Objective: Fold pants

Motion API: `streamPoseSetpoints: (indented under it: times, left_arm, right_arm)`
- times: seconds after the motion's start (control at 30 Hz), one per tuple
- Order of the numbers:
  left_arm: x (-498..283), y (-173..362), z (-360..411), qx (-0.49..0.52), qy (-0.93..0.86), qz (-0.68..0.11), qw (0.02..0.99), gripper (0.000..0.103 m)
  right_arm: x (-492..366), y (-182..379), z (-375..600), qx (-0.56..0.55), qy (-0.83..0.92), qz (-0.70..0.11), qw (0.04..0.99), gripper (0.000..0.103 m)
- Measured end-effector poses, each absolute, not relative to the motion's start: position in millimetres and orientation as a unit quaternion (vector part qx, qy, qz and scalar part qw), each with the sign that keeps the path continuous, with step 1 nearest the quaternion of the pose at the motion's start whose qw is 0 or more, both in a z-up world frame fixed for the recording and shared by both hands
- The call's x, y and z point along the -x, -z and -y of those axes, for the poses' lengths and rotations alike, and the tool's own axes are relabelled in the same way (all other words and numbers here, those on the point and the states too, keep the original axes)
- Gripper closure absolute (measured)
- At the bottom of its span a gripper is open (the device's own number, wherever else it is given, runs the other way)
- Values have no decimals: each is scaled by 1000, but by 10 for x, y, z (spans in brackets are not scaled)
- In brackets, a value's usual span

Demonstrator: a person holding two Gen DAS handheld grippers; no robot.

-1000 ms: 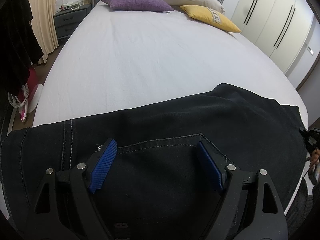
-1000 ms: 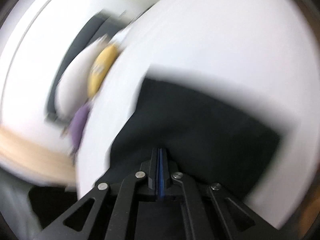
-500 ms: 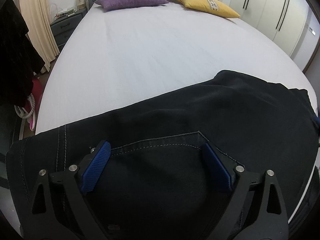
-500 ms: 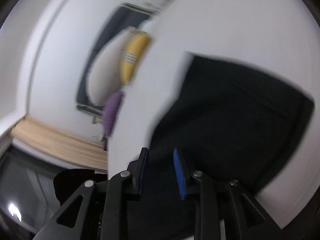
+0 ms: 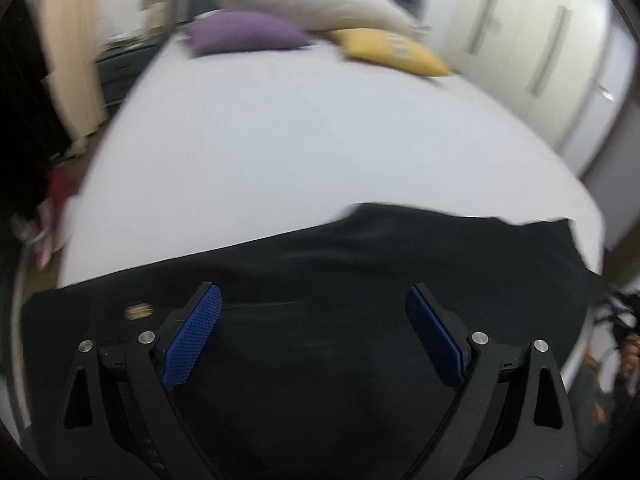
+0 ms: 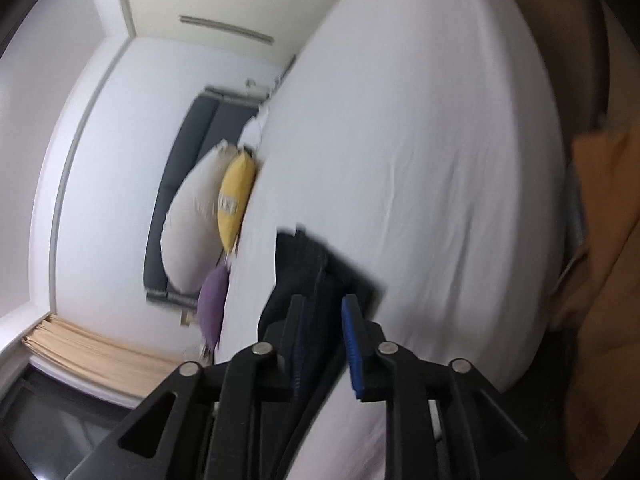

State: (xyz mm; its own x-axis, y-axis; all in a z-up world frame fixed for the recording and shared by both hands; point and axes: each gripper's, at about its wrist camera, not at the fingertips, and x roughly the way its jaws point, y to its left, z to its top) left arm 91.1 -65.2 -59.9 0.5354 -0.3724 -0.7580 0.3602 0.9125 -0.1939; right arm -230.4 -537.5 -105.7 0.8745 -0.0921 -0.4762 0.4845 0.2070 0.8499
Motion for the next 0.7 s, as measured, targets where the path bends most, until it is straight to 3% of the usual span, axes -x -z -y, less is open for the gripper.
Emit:
streamPoseSetpoints:
  times: [0.2, 0.33, 0.7]
  left_arm:
    - [-876, 748, 1348, 6, 290, -456, 842, 9]
    - [-888, 1144, 1553, 6, 290, -512, 809, 9]
    - [-821, 1326, 1534, -12, 297, -508, 808, 9]
  right_arm:
    - [1943, 1338, 5064, -634, 178, -186, 729, 63]
    - [1990, 1366, 5017, -647, 176, -178, 720, 62]
    - [1923, 1434, 5067, -661, 163, -156, 715, 59]
